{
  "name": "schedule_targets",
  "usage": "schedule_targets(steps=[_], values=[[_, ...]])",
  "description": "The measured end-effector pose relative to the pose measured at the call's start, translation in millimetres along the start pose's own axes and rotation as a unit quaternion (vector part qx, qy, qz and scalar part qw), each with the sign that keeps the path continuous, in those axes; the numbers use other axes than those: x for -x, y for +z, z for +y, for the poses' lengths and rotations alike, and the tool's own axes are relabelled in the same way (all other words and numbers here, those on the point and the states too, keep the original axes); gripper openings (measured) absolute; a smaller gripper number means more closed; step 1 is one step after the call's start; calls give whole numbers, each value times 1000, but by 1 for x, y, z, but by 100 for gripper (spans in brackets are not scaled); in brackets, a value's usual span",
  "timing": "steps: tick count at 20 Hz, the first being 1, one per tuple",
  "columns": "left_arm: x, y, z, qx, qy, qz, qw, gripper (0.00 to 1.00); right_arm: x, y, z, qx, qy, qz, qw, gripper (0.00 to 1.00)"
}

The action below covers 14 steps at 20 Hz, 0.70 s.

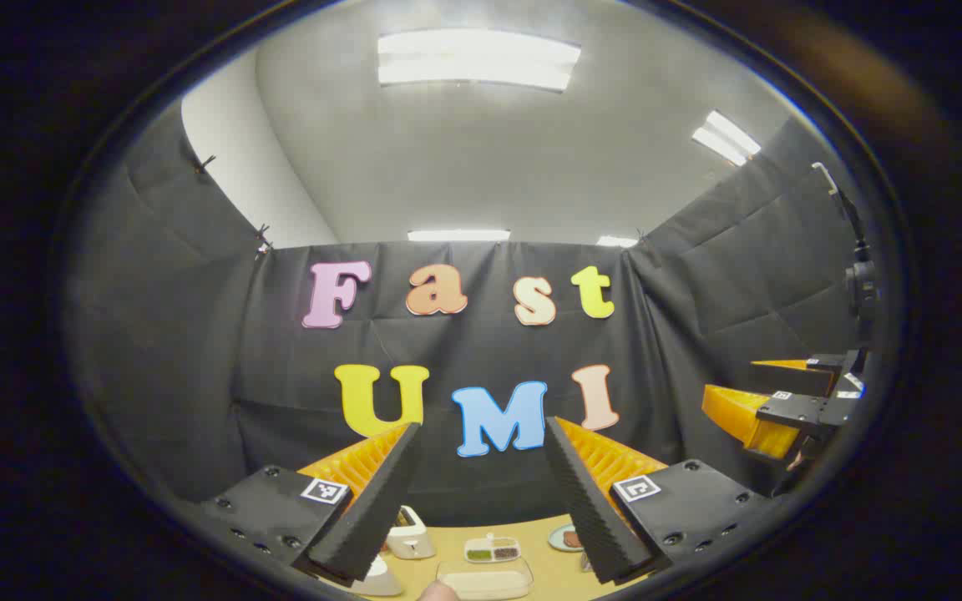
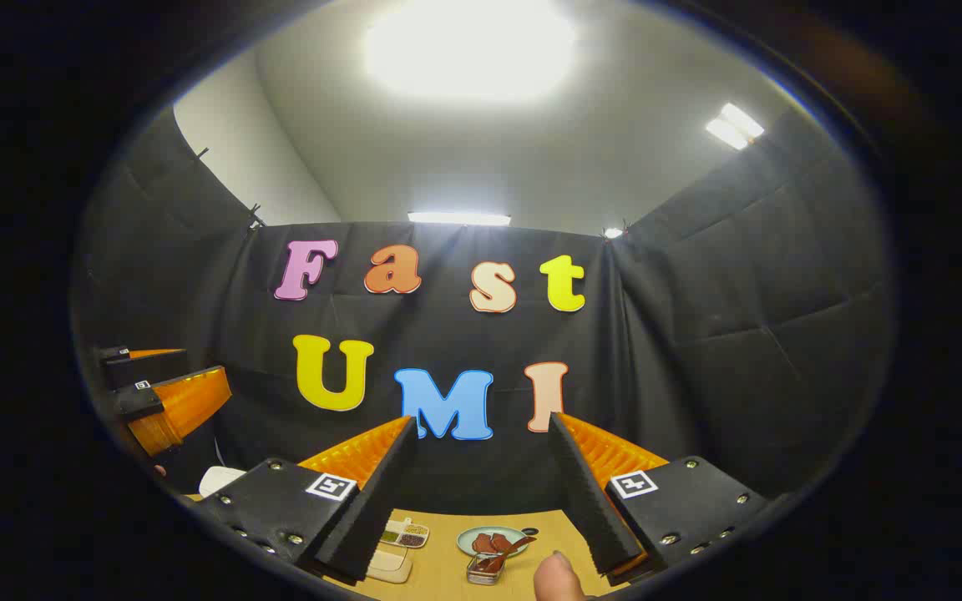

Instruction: Close the left gripper, press the button to open the rice cooker; take a wooden spoon from the chopstick holder with the right hand, scoop a spoonful of rice and pour it into the rice cooker, then put the wooden spoon back into the chopstick holder.

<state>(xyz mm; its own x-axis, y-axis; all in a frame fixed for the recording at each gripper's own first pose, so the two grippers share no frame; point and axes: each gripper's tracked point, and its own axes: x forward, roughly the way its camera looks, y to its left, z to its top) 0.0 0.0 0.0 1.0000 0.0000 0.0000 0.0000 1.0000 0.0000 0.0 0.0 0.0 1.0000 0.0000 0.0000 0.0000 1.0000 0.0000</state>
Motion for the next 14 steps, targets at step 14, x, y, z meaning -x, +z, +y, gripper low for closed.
schedule_targets(steps=[14], values=[[-2, 1, -27, 44, -52, 14, 998, 99, -4, 0, 2, -1, 16, 31, 999, 95]])
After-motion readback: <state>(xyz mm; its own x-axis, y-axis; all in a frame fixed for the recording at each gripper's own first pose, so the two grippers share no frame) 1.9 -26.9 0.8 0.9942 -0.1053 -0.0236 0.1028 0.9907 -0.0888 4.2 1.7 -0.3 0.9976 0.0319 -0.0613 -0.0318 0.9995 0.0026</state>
